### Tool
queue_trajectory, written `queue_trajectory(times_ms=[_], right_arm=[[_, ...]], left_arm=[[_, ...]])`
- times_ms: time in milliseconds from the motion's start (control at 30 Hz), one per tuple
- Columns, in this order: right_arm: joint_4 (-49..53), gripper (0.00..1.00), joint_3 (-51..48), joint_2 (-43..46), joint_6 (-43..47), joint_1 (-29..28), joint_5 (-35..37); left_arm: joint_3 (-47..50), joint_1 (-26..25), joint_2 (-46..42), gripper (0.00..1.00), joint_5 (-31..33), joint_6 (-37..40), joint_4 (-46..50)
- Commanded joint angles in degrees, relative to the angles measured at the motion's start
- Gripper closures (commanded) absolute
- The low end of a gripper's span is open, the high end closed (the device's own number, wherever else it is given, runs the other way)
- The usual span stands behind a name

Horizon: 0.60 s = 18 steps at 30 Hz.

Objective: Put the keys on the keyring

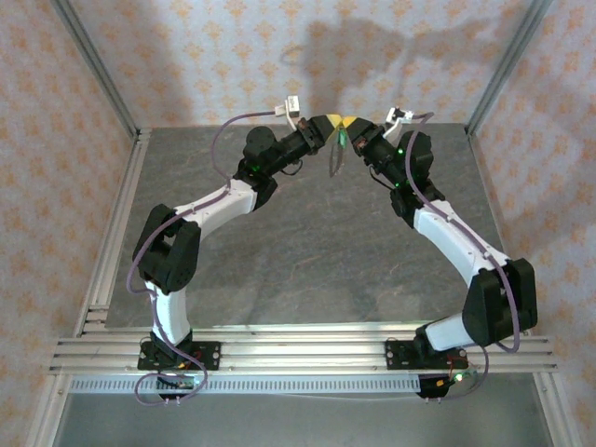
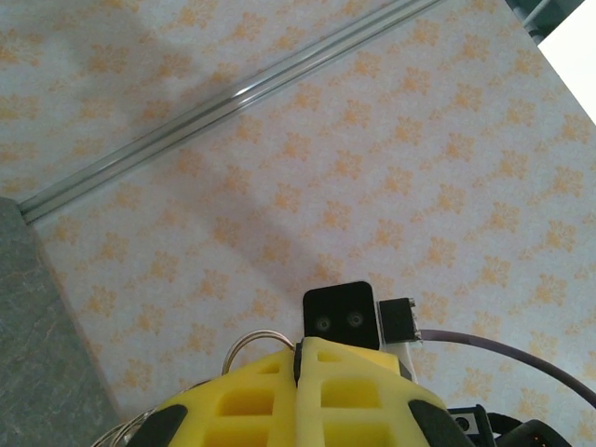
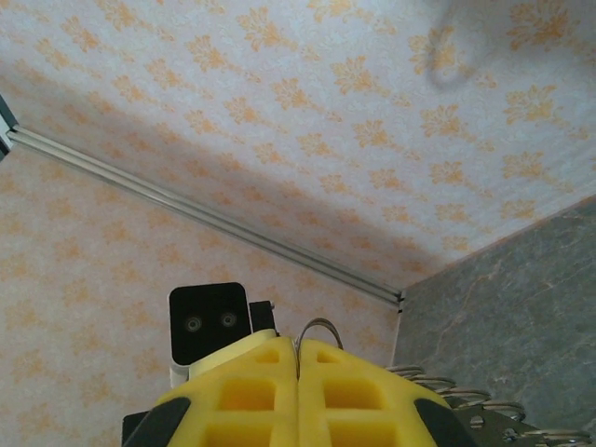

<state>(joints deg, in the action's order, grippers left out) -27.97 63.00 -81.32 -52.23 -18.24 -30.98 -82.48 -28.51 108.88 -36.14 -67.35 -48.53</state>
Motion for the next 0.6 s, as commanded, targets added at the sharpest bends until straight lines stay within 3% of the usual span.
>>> queue_trajectory(times_ms=[0,100,200,333,567], right_arm=[[1.95,1.0,0.14,2.41,2.87,1.54,-4.18],[1.8,1.0,2.11,0.99,2.83,4.76,-11.49],[2.09,1.0,4.34,-0.52,3.3,7.47,-18.15],[5.01,1.0,7.92,-2.3,6.52,9.35,-25.81],[18.37,1.0,16.76,-5.84,19.69,10.1,-38.01]], left_arm=[[-1.4,0.34,-4.12,0.88,-0.33,2.62,0.69],[-0.43,1.79,-5.51,0.65,-0.25,3.47,2.54],[0.34,3.47,-6.89,0.55,-1.06,4.05,3.76],[-1.1,5.3,-8.04,0.49,-4.55,7.19,9.07],[-7.61,7.28,-6.45,0.47,-13.54,15.32,22.34]])
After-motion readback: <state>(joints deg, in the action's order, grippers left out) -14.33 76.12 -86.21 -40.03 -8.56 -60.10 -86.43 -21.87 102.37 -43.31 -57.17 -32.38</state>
